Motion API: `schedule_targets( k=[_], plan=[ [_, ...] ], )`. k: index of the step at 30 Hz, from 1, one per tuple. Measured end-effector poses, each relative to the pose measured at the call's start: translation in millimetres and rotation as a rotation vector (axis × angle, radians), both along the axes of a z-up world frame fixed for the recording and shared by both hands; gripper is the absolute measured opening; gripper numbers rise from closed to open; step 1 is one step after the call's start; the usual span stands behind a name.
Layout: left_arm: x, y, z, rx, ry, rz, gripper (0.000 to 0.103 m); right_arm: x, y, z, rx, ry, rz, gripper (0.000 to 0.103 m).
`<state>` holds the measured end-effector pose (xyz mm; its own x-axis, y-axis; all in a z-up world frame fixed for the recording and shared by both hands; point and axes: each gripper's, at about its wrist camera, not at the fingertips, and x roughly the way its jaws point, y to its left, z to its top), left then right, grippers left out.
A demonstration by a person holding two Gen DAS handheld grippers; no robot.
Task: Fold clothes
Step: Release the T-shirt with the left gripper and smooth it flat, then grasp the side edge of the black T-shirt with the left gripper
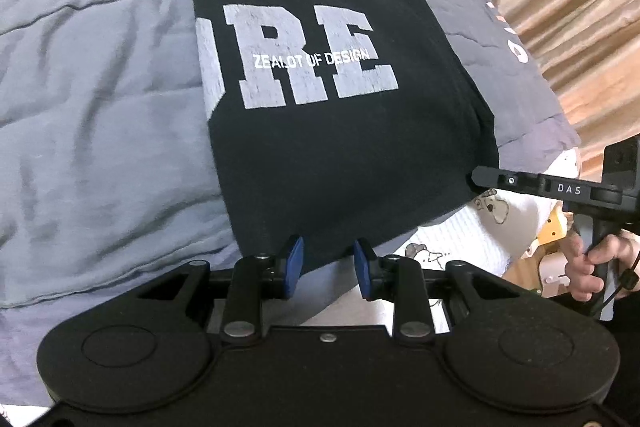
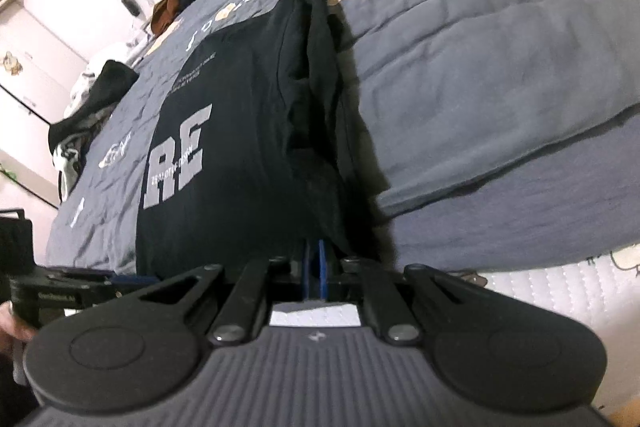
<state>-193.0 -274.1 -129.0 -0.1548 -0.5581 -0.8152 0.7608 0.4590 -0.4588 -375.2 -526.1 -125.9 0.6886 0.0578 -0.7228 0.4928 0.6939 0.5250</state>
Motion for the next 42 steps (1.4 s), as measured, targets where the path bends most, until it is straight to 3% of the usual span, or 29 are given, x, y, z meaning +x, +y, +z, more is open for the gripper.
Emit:
schedule_targets(
  k=[8,11,17,21,28,33,42],
  plan=[
    [1,3,3,0.004,-0.02,0.005,0.029,0,-1,-1,-0.018,0.024,0.022,0.0],
    [1,4,7,-0.015,-0.031,0.006,0.031,-6,-2,11,-0.026,-0.007,0.005,0.0],
    [-2,8,28,-0.132,-0.07,0.024,0.049,-30,-16,40,-0.067,-0.134,-0.096,0.003],
    [-5,4,37,-0.19,-0.081,0.044,0.05,-32,-22,42,-0.09,-0.171,-0.136,0.003],
    [-6,-7,48,-0.254,-0.108,0.101,0.052,-14,-15,34,-0.114,-0.135,-0.078,0.004],
    [-1,-35,58,-0.246,-0.187,0.122,0.062,-12,-14,41,-0.152,-0.162,-0.087,0.006],
    [6,-112,69,-0.211,-0.304,0.11,0.062,-9,-35,41,-0.174,-0.173,-0.159,0.017]
  ],
)
